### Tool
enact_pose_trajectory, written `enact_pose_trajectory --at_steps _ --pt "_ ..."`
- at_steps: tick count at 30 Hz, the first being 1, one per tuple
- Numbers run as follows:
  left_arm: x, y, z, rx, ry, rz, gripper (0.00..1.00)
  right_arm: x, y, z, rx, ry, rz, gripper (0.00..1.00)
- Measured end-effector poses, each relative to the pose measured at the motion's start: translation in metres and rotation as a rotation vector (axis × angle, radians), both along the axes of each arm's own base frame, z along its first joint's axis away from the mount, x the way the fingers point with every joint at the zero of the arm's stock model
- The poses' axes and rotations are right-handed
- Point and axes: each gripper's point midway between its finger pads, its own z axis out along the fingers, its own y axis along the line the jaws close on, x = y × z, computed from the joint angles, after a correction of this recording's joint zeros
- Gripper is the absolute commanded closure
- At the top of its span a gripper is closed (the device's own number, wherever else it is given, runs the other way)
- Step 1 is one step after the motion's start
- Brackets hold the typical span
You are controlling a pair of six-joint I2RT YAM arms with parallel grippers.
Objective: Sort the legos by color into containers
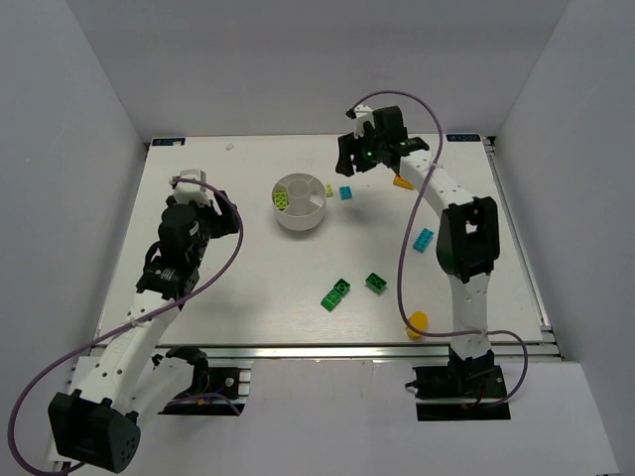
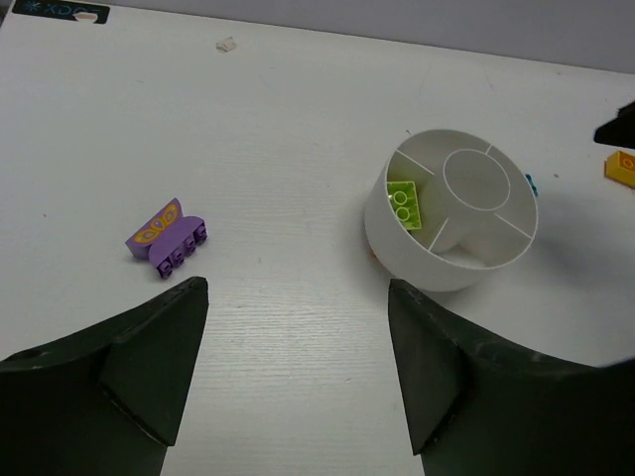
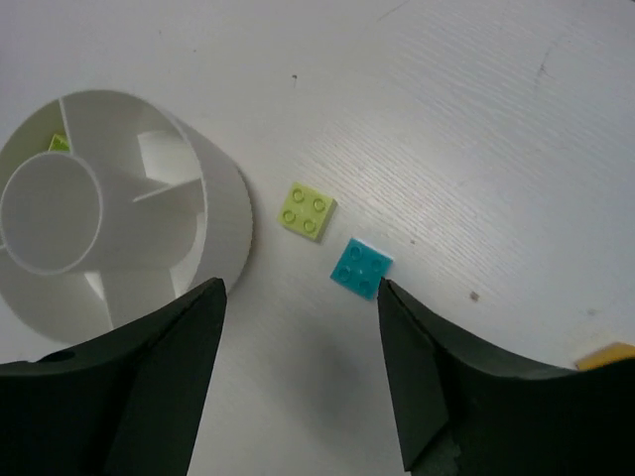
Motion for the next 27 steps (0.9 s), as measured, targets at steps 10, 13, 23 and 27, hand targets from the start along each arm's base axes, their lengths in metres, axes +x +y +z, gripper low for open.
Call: enact_pose_trajectory --at_steps 10,13,23,27 --pt "-0.012 -0.003 -0.017 0.008 0.062 -0.035 0.16 0.028 0.020 -0.096 -0.058 0.152 -0.057 0.48" --pt "-0.019 -0.001 -0.024 0.011 0.077 -0.034 0.15 0.030 0.022 -0.109 -0.066 0.170 -0.081 0.44" --pt "-0.021 -0.001 -0.030 0.011 0.095 -0.033 0.15 0.035 0.044 -0.104 -0.038 0.132 -0.066 0.35" --pt "-0.021 -0.001 -0.031 0.011 0.098 -0.032 0.15 0.031 0.060 -0.109 -0.046 0.124 -0.049 0.35"
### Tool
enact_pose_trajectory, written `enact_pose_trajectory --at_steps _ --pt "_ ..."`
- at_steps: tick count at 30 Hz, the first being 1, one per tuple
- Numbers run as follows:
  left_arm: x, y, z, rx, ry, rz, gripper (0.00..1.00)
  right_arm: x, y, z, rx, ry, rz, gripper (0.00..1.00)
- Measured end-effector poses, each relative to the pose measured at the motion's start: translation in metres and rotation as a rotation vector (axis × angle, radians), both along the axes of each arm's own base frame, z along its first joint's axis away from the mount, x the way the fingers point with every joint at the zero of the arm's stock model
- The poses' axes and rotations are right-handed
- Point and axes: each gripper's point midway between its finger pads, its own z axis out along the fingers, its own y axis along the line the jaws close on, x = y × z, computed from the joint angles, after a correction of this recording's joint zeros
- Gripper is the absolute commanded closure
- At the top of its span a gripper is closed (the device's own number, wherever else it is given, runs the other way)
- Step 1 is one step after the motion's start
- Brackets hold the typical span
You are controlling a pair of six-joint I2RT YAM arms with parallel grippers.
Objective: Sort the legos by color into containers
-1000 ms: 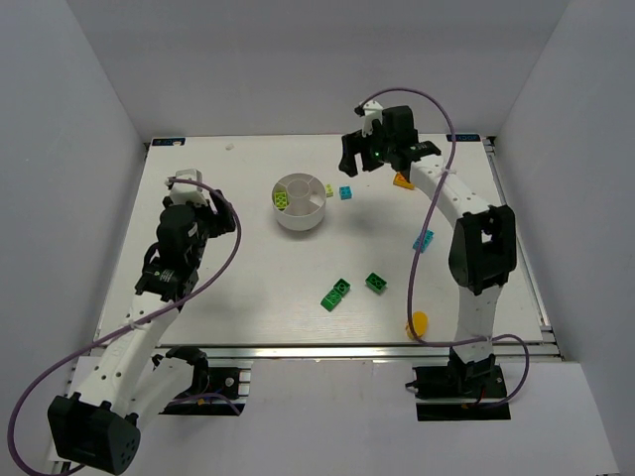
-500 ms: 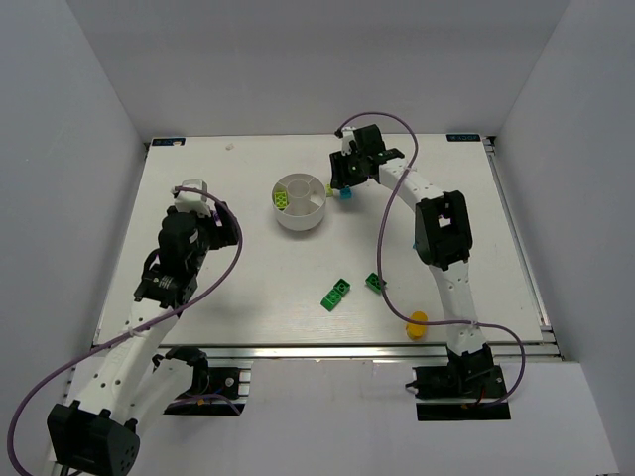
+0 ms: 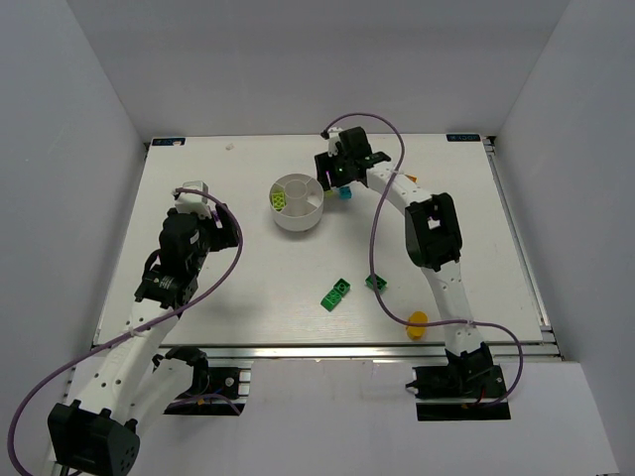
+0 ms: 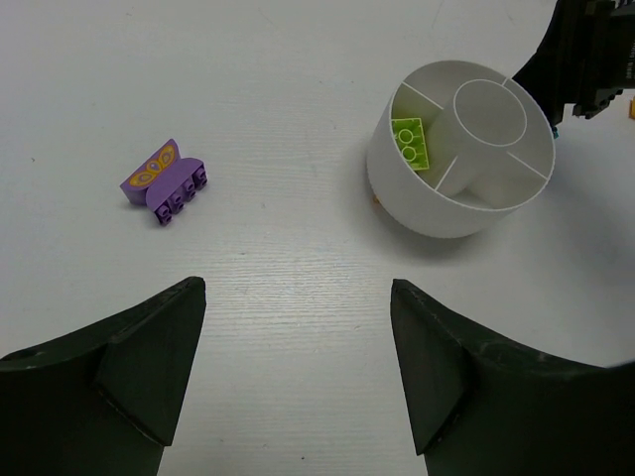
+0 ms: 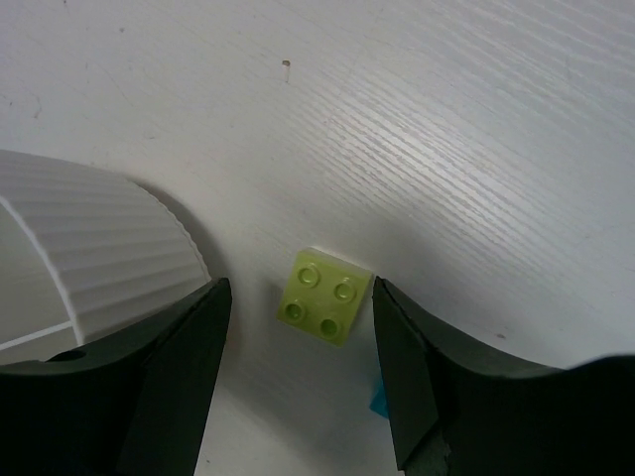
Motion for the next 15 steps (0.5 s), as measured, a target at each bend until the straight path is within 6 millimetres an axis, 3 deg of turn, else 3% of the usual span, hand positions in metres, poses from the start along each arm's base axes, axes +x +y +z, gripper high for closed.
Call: enact_pose_trajectory --at_steps 6,15 --pt "0.000 0.000 0.000 0.000 0.000 0.000 0.15 -0.001 0.010 -0.009 -0.037 -0.017 -0.008 0.35" --pt "0.000 0.000 0.000 0.000 0.000 -0.001 0.15 0.006 0.003 -0.013 -0.108 -0.059 -0.064 0.36"
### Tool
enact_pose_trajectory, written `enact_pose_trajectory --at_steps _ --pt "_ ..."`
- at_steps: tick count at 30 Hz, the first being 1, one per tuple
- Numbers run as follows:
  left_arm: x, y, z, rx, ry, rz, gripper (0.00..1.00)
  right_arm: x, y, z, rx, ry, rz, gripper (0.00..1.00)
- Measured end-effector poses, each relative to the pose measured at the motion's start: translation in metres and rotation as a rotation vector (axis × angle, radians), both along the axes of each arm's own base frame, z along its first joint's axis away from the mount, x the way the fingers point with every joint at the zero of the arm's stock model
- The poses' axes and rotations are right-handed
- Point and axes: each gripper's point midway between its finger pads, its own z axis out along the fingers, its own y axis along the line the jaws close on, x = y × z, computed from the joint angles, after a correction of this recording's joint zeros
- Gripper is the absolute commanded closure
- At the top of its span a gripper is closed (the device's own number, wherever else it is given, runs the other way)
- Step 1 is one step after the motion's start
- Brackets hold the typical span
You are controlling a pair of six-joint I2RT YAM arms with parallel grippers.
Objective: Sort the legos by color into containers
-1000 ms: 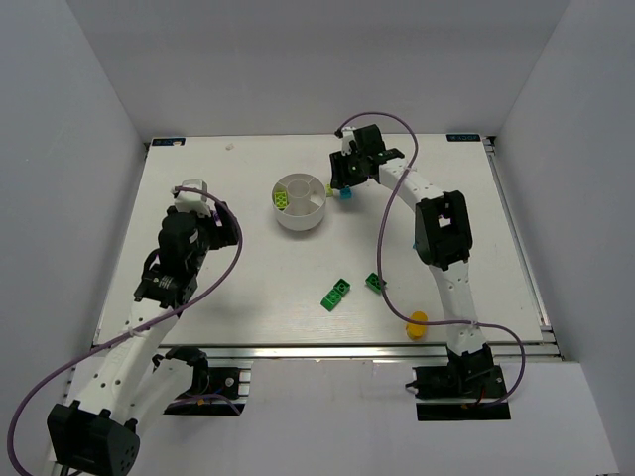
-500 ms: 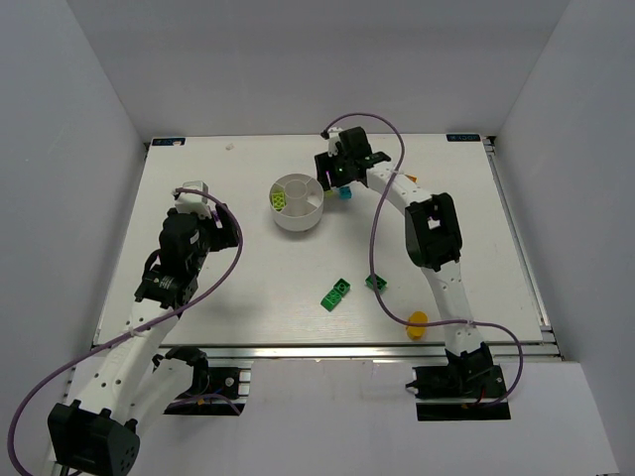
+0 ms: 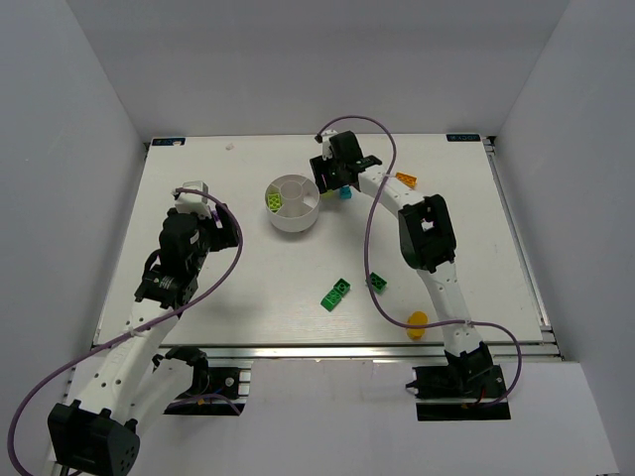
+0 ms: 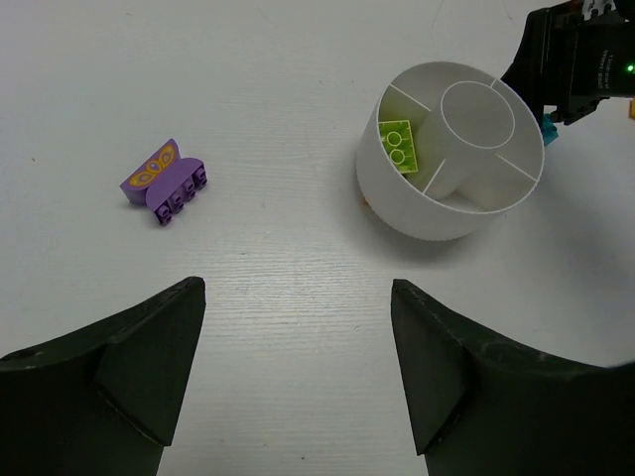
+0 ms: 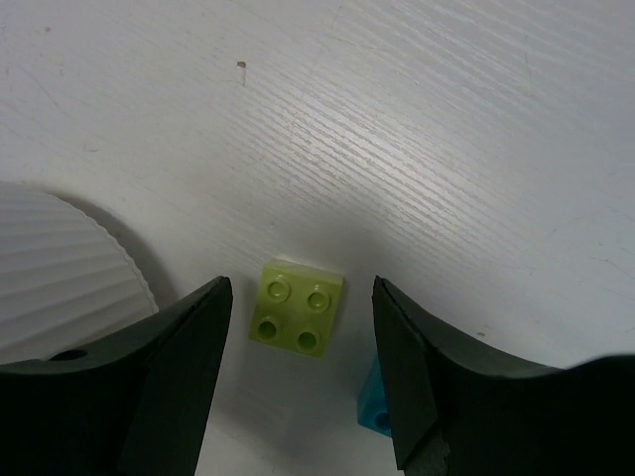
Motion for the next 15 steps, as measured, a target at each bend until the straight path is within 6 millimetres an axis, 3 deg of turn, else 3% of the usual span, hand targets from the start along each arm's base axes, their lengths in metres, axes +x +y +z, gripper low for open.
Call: enact_pose_trajectory --at_steps 10,15 --pt "0.000 0.000 0.001 -0.001 -0.002 0.000 0.15 0.002 -0.006 -0.016 -0.064 -0.020 -0.006 0.47" --pt "-0.001 0.000 0.002 -0.002 -0.007 0.000 0.15 0.003 -0.008 -0.019 -0.081 -0.027 -0.007 0.63"
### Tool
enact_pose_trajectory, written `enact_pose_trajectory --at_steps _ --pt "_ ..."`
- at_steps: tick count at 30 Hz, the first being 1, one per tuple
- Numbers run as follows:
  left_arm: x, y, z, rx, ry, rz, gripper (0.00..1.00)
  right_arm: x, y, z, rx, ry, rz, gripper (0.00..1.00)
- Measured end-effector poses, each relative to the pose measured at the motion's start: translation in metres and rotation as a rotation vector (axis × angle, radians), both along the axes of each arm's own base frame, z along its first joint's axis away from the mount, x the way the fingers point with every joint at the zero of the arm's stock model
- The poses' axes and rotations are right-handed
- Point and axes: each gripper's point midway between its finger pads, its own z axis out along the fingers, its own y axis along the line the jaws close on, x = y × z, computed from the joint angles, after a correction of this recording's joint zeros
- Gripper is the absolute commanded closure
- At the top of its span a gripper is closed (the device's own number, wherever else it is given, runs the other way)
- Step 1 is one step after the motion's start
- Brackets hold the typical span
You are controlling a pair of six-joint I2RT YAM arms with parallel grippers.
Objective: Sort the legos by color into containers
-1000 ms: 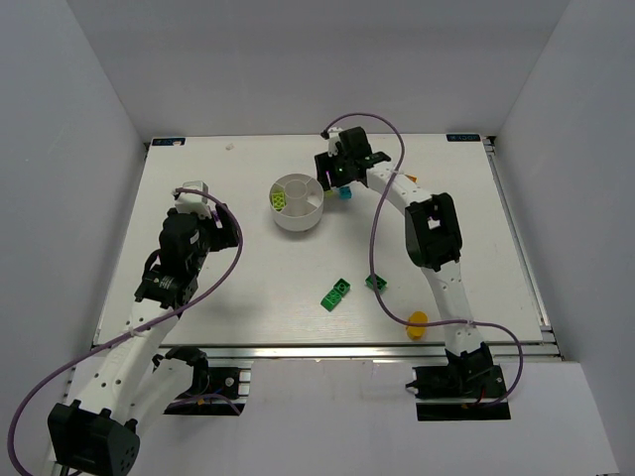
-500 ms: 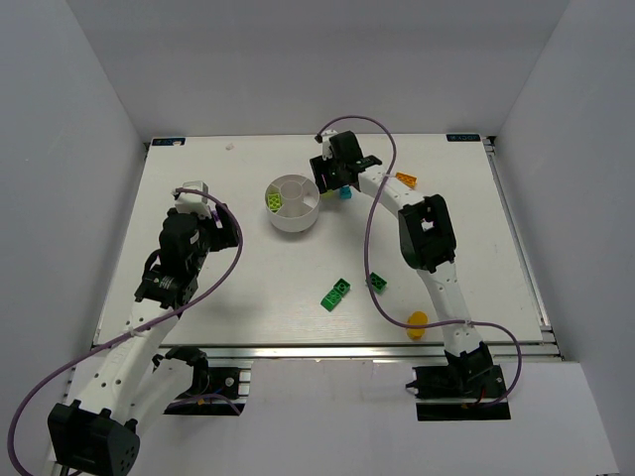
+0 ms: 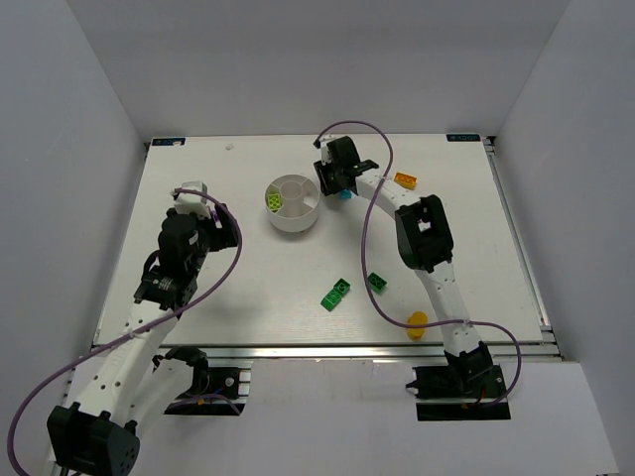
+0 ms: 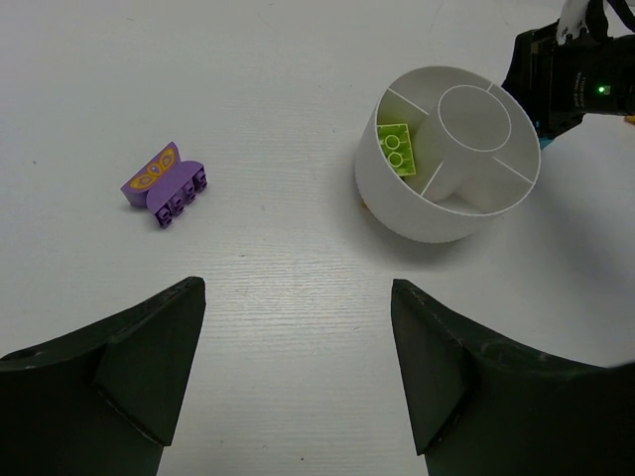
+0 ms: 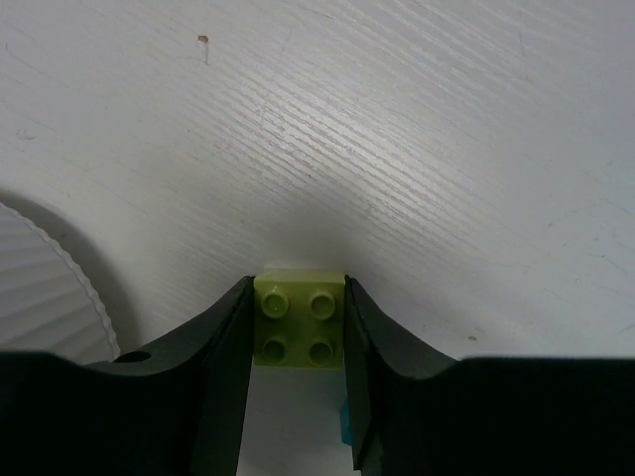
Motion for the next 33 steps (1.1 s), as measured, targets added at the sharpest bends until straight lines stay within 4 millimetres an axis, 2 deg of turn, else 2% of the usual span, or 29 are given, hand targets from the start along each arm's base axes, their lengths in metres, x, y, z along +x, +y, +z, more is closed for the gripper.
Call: enact_pose_trajectory --at_steps 5,7,10,13,17,20,23,26,29,31,33 --pt "-0.001 0.000 0.003 -0.002 -0.010 0.000 0.15 0.001 -0.003 0.000 -0.010 -0.022 -0.001 0.83" --pt "-0.002 0.001 0.005 -0.004 -0.016 0.000 0.15 -0.003 -0.010 0.002 -0.036 -0.034 -0.002 0.89" --pt "-0.003 0.001 0.009 -0.008 -0.030 0.001 0.15 -0.014 -0.024 0.017 -0.083 -0.060 0.001 0.95" --pt "-0.006 0.002 0.015 -0.013 -0.051 0.002 0.15 -0.014 -0.028 0.060 -0.084 -0.144 -0.001 0.95" --pt "-0.009 0.005 0.024 -0.018 -0.081 0.014 0.15 -0.014 -0.019 0.139 -0.020 -0.291 0.006 0.96" --pt "-0.011 0.008 0.027 -0.019 -0.094 0.027 0.15 -0.027 0.005 0.183 0.054 -0.353 0.053 0.96" --pt "-0.012 0.010 0.030 -0.019 -0.103 0.038 0.15 -0.050 0.047 0.205 0.150 -0.353 0.154 0.96" --pt "-0.012 0.013 0.032 -0.018 -0.109 0.053 0.15 -0.084 0.095 0.211 0.242 -0.288 0.289 0.96" --pt "-0.013 0.015 0.032 -0.016 -0.113 0.064 0.15 -0.107 0.133 0.210 0.301 -0.237 0.376 0.95" --pt "-0.014 0.016 0.033 -0.015 -0.115 0.069 0.15 -0.121 0.152 0.204 0.318 -0.211 0.414 0.95" --pt "-0.015 0.018 0.035 -0.015 -0.121 0.075 0.15 -0.132 0.161 0.191 0.313 -0.174 0.429 0.93"
